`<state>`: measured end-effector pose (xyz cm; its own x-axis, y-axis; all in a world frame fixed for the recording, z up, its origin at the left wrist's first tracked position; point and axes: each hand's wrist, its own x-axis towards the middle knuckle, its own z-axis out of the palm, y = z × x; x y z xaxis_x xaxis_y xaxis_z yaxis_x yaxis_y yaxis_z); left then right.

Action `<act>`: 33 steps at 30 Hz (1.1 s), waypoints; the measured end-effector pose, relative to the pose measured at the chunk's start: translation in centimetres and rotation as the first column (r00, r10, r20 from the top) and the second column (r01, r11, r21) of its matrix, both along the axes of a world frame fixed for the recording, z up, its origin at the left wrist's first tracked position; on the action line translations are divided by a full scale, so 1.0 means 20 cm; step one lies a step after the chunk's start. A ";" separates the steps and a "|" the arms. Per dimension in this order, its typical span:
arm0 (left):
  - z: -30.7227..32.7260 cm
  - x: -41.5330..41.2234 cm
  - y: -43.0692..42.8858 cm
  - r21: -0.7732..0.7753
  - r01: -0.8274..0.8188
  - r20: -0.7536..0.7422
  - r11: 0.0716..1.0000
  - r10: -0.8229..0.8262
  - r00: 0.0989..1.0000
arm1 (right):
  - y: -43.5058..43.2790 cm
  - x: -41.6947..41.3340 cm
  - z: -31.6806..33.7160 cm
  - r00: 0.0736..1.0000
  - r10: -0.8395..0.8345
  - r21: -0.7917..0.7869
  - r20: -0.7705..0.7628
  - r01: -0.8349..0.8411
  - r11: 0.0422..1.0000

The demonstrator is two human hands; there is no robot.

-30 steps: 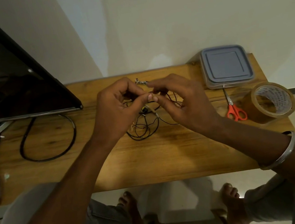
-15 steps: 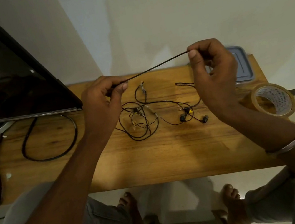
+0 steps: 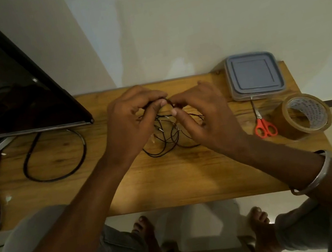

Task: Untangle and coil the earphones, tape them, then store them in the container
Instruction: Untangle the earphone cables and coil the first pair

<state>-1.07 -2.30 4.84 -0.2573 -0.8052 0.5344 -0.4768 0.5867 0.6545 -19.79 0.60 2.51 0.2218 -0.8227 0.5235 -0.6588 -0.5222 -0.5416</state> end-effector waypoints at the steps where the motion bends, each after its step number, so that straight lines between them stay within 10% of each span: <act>1: 0.00 0.00 0.00 -0.015 0.015 0.022 1.000 -0.015 1.000 | 0.00 0.00 0.00 1.000 -0.003 -0.016 0.009 0.003 1.000; 13: -0.07 0.10 -0.07 0.005 -0.227 0.109 0.974 0.225 0.968 | -0.08 -0.09 0.11 0.925 -0.246 -0.055 0.291 0.273 0.960; 22: -0.01 0.07 -0.06 0.245 -0.056 -0.258 0.968 0.121 0.958 | -0.10 -0.14 0.06 0.841 -0.413 0.231 0.350 0.349 0.908; 33: 0.02 0.01 0.00 0.013 0.033 0.016 0.999 -0.033 0.999 | -0.01 0.00 0.00 0.997 0.068 0.000 0.042 -0.068 0.998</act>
<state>-0.90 -2.34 5.32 -0.2924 -0.8030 0.5194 -0.4682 0.5938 0.6544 -19.74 0.35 2.49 0.2553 -0.8070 0.5325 -0.5987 -0.5644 -0.5683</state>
